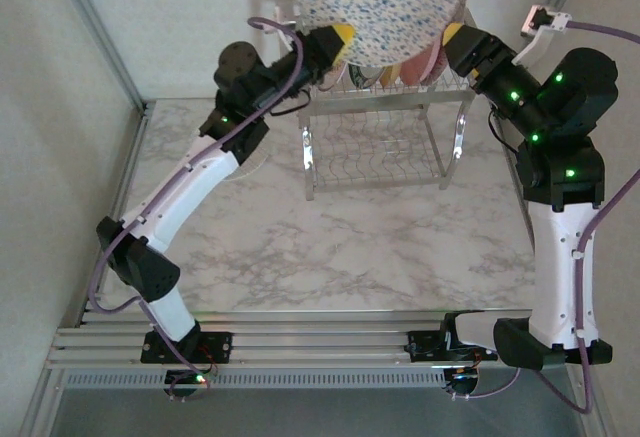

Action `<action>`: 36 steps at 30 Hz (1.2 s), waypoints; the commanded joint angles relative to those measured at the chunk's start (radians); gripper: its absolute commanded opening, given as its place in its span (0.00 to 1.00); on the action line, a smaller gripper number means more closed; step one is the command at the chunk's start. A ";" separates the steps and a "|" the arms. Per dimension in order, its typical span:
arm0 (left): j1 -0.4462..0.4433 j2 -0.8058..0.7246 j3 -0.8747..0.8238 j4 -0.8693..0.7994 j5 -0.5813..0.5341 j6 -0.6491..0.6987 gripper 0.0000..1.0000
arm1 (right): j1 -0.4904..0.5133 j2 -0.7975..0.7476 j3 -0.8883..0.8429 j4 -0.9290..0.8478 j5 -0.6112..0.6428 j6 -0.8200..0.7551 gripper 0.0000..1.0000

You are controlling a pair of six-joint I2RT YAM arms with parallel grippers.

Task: Unload the plates from the dish rack

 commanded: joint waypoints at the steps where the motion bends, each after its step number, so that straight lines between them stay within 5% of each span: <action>1: 0.075 -0.105 -0.020 0.069 0.029 -0.052 0.00 | 0.047 0.003 0.045 -0.036 -0.006 -0.134 0.72; 9: 0.292 -0.255 -0.224 0.125 0.056 -0.129 0.00 | 0.372 0.089 0.164 -0.158 0.195 -0.453 0.73; 20: 0.574 -0.508 -0.662 0.167 0.057 -0.204 0.00 | 0.833 0.252 0.220 -0.159 0.726 -0.882 0.84; 24: 0.631 -0.578 -0.848 0.184 0.033 -0.218 0.00 | 0.897 0.296 0.217 -0.147 0.787 -0.899 0.85; 36: 0.691 -0.610 -1.318 0.315 -0.023 -0.220 0.00 | 0.916 0.289 0.139 -0.140 0.690 -0.817 0.88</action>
